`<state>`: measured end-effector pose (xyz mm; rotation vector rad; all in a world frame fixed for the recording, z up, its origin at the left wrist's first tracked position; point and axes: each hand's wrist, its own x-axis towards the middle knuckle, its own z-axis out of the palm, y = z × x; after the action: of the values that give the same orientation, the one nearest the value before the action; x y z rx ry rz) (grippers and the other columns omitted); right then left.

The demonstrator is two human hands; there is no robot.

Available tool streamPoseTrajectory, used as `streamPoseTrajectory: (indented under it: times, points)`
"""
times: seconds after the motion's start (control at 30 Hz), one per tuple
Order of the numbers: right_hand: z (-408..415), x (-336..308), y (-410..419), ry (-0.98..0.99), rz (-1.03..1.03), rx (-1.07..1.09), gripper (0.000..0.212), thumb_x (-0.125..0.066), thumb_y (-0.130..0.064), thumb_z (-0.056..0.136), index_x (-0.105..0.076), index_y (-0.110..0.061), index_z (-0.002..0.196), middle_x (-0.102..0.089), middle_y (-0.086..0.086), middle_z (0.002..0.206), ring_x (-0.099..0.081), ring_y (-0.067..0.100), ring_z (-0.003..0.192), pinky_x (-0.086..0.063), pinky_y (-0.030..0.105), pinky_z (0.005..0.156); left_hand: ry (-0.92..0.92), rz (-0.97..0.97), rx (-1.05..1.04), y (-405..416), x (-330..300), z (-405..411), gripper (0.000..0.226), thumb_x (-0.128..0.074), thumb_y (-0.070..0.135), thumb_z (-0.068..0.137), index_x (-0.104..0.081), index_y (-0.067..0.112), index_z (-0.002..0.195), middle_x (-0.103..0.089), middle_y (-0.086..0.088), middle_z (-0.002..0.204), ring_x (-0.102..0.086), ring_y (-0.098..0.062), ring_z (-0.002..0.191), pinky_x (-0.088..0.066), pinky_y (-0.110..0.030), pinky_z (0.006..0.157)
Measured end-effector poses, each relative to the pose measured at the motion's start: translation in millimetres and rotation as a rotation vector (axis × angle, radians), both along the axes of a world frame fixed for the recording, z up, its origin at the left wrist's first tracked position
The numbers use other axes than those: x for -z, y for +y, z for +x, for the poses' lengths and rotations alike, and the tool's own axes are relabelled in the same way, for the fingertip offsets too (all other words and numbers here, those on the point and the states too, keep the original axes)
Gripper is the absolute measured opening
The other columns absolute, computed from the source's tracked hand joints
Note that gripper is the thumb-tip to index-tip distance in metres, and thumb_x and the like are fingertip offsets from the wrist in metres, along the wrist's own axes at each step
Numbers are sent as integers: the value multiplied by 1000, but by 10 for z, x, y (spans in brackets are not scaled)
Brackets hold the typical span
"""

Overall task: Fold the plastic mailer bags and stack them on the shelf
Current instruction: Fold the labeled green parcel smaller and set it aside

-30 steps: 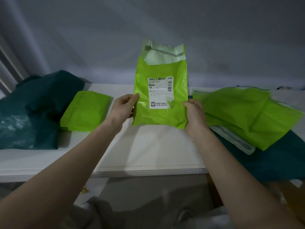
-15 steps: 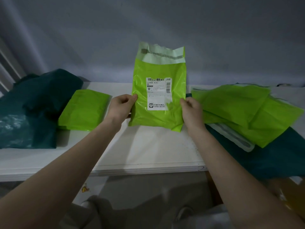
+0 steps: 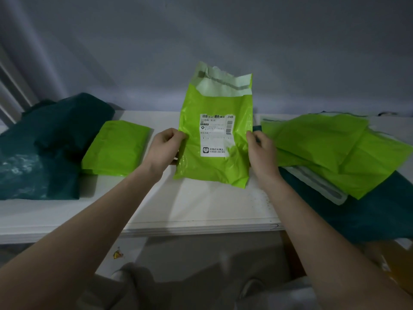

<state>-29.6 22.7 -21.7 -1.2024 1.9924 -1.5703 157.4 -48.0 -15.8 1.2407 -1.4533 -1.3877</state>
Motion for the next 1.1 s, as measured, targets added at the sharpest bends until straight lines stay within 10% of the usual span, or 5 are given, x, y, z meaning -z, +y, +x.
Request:
streamPoseTrajectory:
  times: [0.23,0.4,0.83,1.1]
  points:
    - [-51,200,-40,139,216,-50,37,-43,-10,93,-32,-12,57,-30,3,53,-34,19,56,-24,28,51,-238,73,51,25,118,72,15,-43,26,95,-48,12,93,-53,-4,71,-51,-19,54,-46,-21,45]
    - [-65,368,-12,150,455,-111,29,-43,-15,92,-48,-4,65,-52,16,67,-63,39,76,-54,52,70,-447,55,97,-10,307,159,13,-47,23,94,-50,12,90,-58,-10,83,-56,-21,60,-54,-31,54]
    - [-53,459,23,353,515,-133,30,-55,-14,80,-46,-10,52,-48,4,52,-47,18,54,-32,27,52,-1152,-230,166,-137,319,286,30,-53,44,81,-64,17,74,-67,-1,79,-63,-24,81,-43,-26,63]
    - [-93,435,-261,342,471,-90,27,-46,-31,94,-63,-10,90,-61,7,86,-57,25,85,-38,28,70,-800,-316,27,-419,394,214,45,-40,42,96,-64,5,90,-69,-16,90,-65,-34,82,-54,-41,77]
